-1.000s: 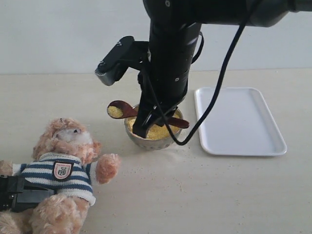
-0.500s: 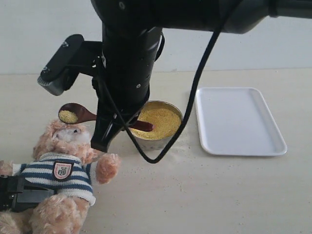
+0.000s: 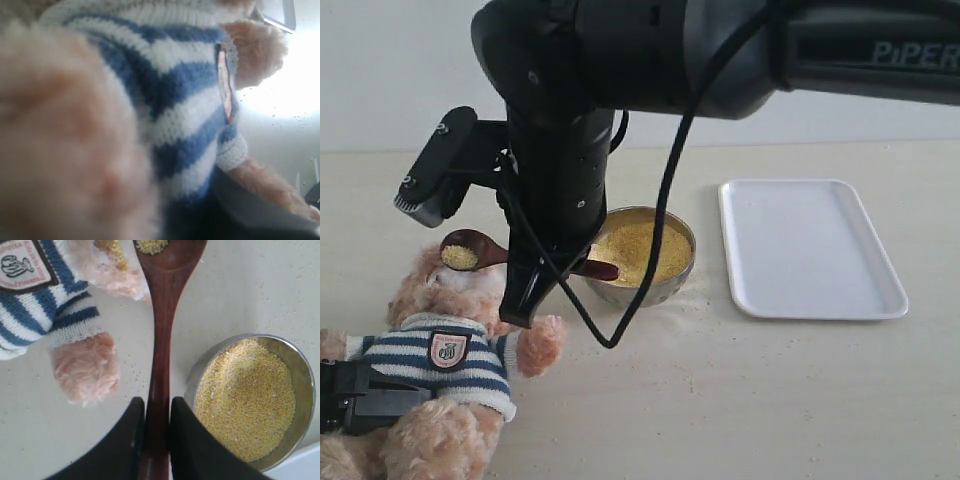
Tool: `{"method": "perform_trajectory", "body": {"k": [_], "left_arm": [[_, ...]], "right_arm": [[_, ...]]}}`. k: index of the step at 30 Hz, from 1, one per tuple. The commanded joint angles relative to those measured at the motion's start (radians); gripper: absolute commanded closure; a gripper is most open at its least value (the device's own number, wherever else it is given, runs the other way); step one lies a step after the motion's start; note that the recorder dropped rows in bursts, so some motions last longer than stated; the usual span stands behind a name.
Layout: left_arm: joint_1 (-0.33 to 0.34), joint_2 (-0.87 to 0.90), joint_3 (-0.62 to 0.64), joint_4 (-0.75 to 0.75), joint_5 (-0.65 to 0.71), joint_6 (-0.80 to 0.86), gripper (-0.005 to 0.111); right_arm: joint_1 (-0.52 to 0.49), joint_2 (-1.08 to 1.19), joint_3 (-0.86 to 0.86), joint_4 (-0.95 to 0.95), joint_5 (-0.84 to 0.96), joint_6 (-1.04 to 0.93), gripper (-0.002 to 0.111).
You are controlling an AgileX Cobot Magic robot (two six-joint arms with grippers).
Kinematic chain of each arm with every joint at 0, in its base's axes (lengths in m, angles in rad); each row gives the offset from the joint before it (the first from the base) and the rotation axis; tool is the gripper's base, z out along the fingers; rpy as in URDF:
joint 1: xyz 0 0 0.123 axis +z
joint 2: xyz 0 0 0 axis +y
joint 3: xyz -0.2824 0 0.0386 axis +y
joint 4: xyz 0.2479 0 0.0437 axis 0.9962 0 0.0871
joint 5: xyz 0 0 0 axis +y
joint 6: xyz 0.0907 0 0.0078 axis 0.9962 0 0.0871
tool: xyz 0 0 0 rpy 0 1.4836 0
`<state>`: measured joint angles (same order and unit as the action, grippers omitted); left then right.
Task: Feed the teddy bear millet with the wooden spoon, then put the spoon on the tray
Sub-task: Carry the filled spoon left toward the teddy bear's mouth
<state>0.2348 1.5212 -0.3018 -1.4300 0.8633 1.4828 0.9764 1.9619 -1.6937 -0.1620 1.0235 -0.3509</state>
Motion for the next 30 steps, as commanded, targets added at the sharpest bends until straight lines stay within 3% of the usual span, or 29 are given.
{"method": "perform_trajectory", "body": {"k": [1, 7, 26, 30], "left_arm": [[0.001, -0.001, 0.001, -0.014, 0.016, 0.002, 0.1], [0.001, -0.001, 0.001, -0.014, 0.016, 0.002, 0.1], [0.001, -0.001, 0.001, -0.014, 0.016, 0.002, 0.1], [0.001, -0.001, 0.001, -0.014, 0.016, 0.002, 0.1]], "right_arm": [[0.011, 0.005, -0.008, -0.013, -0.036, 0.001, 0.094], [0.07, 0.005, -0.008, -0.146, -0.039, 0.037, 0.094], [0.073, 0.036, -0.004, -0.171, 0.029, 0.054, 0.094], [0.103, 0.074, -0.004, -0.253, 0.043, 0.06, 0.094]]}}
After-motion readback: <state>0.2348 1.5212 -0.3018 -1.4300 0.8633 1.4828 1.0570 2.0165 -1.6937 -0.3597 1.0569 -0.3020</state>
